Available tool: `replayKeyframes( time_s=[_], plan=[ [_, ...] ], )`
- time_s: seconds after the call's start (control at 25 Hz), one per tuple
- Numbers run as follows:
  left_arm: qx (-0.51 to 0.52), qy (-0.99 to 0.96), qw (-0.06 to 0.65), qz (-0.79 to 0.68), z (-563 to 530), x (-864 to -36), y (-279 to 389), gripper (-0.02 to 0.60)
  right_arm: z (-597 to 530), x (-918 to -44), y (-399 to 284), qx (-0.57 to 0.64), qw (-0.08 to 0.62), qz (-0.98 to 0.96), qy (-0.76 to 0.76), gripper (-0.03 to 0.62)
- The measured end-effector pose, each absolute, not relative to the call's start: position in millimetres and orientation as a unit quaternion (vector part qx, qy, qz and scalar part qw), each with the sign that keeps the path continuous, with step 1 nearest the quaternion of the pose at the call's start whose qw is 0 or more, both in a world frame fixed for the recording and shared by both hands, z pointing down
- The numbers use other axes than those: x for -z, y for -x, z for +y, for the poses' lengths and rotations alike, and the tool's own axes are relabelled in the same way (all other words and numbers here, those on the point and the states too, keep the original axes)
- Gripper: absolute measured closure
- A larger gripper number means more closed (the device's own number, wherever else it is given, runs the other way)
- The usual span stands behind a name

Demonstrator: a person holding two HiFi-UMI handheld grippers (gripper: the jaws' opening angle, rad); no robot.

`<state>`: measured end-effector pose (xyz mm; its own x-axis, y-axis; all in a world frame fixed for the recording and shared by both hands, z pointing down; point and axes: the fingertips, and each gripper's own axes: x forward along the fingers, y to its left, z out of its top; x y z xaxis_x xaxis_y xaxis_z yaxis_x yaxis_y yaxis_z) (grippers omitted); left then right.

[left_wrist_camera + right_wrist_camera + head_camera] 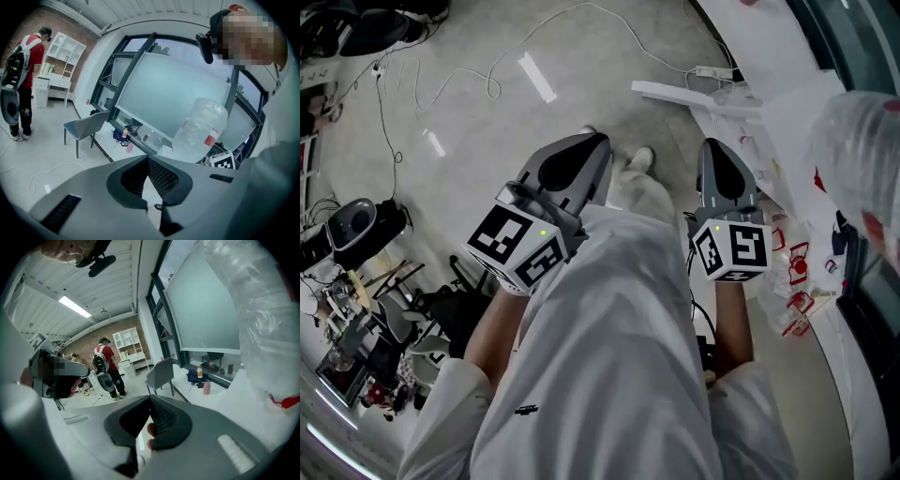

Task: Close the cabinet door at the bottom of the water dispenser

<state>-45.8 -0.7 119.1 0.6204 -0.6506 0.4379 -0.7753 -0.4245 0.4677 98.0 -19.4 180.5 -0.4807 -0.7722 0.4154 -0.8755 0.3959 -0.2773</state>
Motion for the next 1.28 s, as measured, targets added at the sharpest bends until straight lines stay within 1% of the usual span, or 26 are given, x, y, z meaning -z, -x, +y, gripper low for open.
replayKeyframes(
  time_s=[0.4,0.8,1.28],
  plan=[
    [-0.105,-0.806,0.364,-0.454,-32,-173,70,0.580,-61,-233,-75,-0.235,0.153,-0.835,-0.474,0.583],
    [-0.114,-0.781,0.394,-0.471,-57,-232,94,0.580,-86,-298,-34,-0.263,0.177,-0.844,-0.432,0.583],
    [-0.120,-0.766,0.424,-0.468,-68,-310,96,0.580,-108,-375,-20,-0.282,0.204,-0.835,-0.426,0.583]
  ],
)
